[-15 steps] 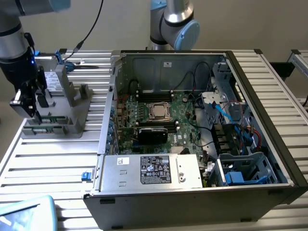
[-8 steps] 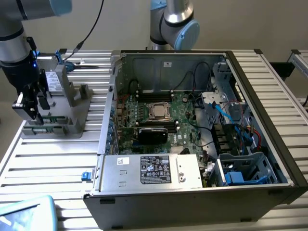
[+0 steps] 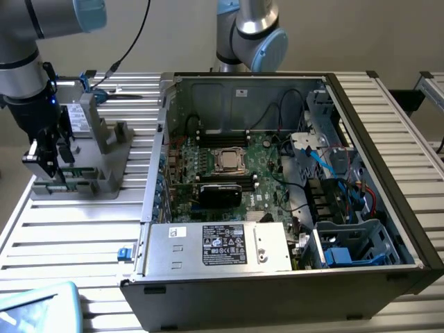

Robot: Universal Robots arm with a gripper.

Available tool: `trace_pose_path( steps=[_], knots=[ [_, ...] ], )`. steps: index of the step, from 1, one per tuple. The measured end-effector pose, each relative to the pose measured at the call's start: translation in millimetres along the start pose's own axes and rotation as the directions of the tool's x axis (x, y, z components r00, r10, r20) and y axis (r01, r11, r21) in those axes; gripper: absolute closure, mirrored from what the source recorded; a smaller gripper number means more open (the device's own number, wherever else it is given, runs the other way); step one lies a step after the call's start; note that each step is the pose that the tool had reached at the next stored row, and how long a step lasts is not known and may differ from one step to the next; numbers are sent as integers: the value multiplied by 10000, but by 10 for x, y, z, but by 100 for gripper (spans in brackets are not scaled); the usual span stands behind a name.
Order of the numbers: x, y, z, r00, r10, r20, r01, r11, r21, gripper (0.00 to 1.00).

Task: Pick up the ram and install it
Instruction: 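Pick up the ram and move it above insertion slot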

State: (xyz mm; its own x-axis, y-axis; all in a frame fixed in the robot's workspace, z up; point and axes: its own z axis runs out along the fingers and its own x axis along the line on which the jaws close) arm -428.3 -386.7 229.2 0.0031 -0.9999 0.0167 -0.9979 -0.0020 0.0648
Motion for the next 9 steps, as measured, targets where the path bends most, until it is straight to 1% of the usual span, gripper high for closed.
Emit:
trace_pose_path(
  steps=[3, 9],
  knots=[
    [-1, -3, 31, 10000, 0, 1, 0, 10000, 1, 41],
    [-2, -3, 39, 10000, 1, 0, -1, 10000, 2, 41]
  ],
)
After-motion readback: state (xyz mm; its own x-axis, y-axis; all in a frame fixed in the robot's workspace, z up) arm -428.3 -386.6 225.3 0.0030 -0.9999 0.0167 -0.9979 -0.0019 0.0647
